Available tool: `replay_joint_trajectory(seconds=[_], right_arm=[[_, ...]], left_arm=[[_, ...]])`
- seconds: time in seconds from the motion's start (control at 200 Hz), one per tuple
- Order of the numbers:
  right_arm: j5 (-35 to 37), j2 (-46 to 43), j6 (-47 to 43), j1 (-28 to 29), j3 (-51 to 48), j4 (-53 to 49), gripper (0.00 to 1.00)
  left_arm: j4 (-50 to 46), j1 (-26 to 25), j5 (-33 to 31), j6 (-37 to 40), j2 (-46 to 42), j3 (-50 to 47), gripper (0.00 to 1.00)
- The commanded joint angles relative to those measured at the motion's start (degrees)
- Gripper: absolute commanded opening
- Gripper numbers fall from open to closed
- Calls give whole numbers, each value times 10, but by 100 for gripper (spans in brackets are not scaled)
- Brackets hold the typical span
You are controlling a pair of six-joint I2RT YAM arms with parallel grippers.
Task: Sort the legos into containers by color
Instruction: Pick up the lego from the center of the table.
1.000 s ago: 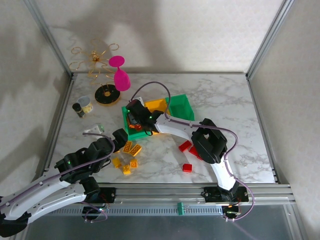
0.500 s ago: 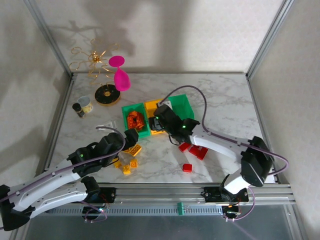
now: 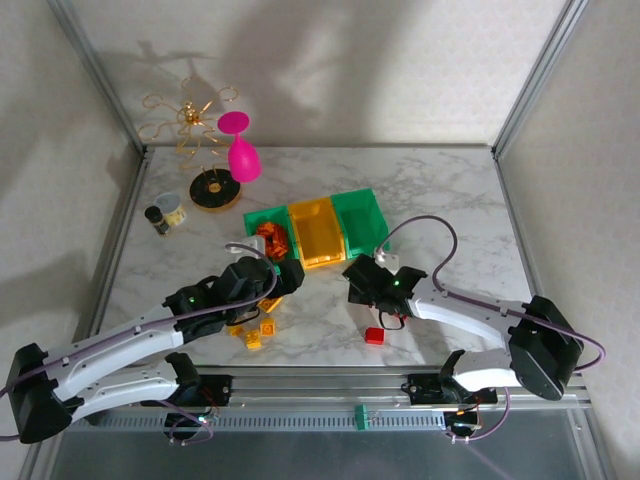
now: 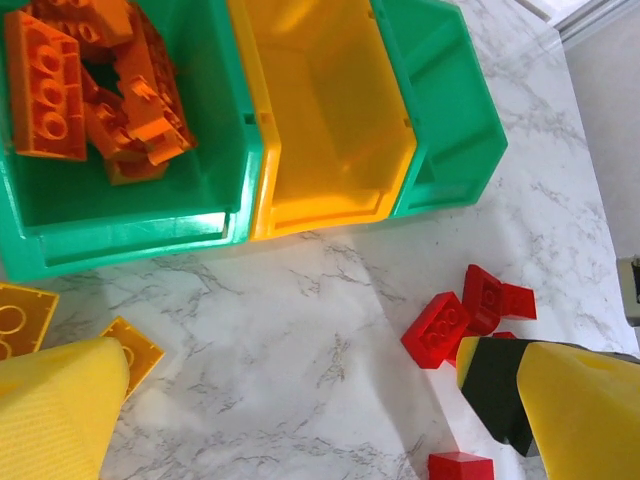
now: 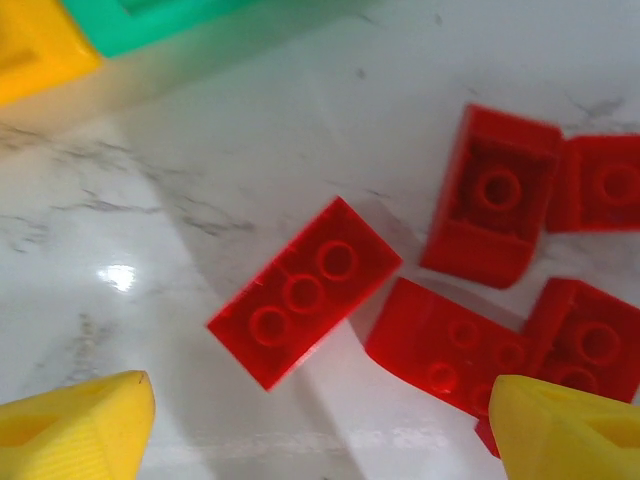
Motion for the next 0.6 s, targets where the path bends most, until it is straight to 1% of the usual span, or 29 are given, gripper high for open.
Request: replay_joint_trajectory(seconds=[0.0, 0.105, 0.436, 0.596], right_arm=[[3, 4, 29, 1, -11, 19, 87], [0, 37, 7, 0, 10, 45, 86], [3, 117, -10, -13, 36, 79, 86], [7, 147, -39, -13, 56, 104, 81]], left_arm=[[22, -5, 15, 20, 13, 9, 100], [26, -5, 20, 16, 13, 12, 100], [12, -5, -5, 2, -22, -9, 100], [0, -4, -17, 0, -21, -2, 100]])
